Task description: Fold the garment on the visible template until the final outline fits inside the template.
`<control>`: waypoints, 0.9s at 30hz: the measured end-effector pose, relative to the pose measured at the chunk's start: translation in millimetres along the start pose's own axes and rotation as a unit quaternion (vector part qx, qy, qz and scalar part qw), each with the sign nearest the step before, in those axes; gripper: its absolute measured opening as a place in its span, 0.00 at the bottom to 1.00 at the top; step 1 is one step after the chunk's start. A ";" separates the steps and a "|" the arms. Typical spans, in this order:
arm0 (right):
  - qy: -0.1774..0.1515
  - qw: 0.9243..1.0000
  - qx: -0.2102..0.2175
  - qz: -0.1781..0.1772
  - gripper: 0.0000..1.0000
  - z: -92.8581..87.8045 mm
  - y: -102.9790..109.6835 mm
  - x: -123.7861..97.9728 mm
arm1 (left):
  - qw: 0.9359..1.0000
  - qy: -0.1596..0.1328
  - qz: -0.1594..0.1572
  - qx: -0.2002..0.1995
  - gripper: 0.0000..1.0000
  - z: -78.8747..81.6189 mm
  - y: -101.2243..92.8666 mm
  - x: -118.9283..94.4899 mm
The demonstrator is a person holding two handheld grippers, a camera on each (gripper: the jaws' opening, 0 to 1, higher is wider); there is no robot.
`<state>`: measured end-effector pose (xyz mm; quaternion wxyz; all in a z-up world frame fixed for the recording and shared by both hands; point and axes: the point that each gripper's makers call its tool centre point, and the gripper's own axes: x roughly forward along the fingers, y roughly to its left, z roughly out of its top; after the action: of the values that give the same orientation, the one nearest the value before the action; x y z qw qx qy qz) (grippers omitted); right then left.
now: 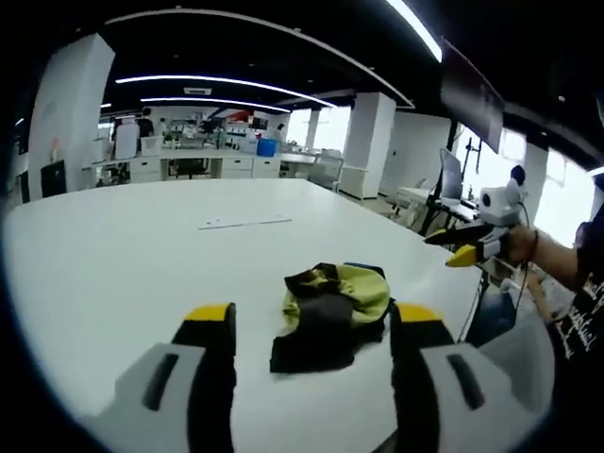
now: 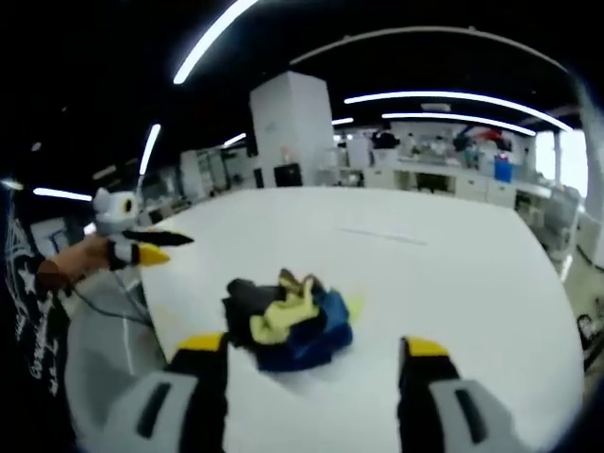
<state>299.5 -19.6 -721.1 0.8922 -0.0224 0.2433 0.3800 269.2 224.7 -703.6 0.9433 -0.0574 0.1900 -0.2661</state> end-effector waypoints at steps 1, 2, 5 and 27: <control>0.000 1.000 -0.001 0.002 0.70 0.1 0.9 2.6 | 1.000 0.000 -0.002 -0.001 0.60 -0.3 0.2 2.9; 0.001 1.000 -0.002 0.004 0.69 0.6 2.0 6.6 | 1.000 -0.002 -0.004 0.001 0.60 -0.2 -0.8 6.0; -0.001 1.000 -0.002 0.008 0.65 2.1 1.3 16.2 | 1.000 0.006 -0.008 0.012 0.60 0.1 -7.8 18.3; 0.008 0.997 -0.068 0.030 0.30 18.7 -4.1 85.7 | 0.996 0.072 -0.043 0.028 0.35 -32.7 -5.0 67.3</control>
<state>360.9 38.9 -743.9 0.8749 -0.0781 0.2244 0.4219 307.0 184.9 -754.7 0.9161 -0.0195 0.2472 -0.3152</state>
